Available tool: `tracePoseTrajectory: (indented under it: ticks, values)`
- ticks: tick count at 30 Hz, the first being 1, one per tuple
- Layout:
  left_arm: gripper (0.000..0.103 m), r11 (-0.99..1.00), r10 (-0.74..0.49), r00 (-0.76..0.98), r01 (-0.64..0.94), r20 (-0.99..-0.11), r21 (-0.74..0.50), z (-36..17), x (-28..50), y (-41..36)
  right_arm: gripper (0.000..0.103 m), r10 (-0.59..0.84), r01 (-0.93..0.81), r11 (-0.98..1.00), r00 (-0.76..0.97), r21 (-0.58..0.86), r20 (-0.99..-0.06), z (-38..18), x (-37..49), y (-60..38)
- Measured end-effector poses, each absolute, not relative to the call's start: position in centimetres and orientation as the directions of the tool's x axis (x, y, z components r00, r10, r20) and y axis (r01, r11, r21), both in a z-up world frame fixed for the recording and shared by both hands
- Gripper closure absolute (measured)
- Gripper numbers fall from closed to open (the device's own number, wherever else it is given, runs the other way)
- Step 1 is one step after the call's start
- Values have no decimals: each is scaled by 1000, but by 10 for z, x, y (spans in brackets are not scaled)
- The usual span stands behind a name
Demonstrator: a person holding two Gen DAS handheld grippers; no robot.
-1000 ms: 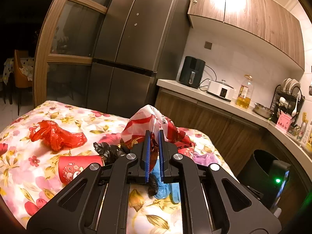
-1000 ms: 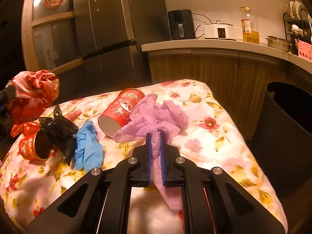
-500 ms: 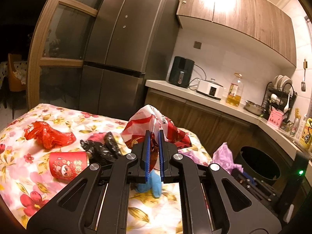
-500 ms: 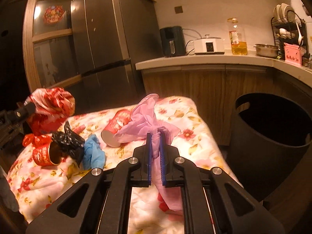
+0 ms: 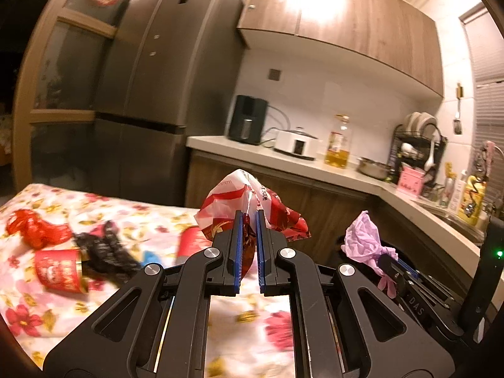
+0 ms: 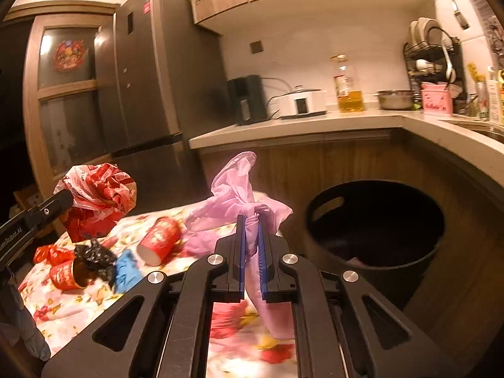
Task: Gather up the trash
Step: 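Carry the bag and purple gloves over the black bin and open both tools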
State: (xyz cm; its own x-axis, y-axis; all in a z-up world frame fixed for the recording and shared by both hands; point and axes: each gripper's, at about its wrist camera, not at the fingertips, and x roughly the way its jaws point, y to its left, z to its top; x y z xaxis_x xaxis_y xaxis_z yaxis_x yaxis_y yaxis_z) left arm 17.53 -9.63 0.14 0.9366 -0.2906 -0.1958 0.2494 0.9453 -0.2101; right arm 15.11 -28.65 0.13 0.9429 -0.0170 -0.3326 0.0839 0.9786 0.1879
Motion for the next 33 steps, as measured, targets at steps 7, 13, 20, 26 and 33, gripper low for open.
tracePoseTrajectory:
  ticks: [7, 13, 20, 26, 33]
  values:
    - [96, 908, -408, 895, 377, -178, -185, 6, 181, -157, 95, -117, 179, 965, 948, 192, -296, 15, 140, -327]
    - [96, 868, -491, 853, 462, -177, -180, 6, 190, -205, 95, -192, 255, 944, 941, 211, -277, 22, 137, -363]
    - [96, 839, -543, 817, 519, -195, -163, 0, 205, -248, 95, -225, 288, 931, 937, 224, -269, 24, 142, -388]
    - [96, 822, -569, 794, 544, -212, -169, -6, 216, -268, 95, -227, 293, 926, 936, 237, -270, 21, 147, -401]
    - [96, 809, -588, 776, 563, -227, -170, -11, 228, -281, 95, -225, 291, 925, 937, 244, -267, 20, 152, -407]
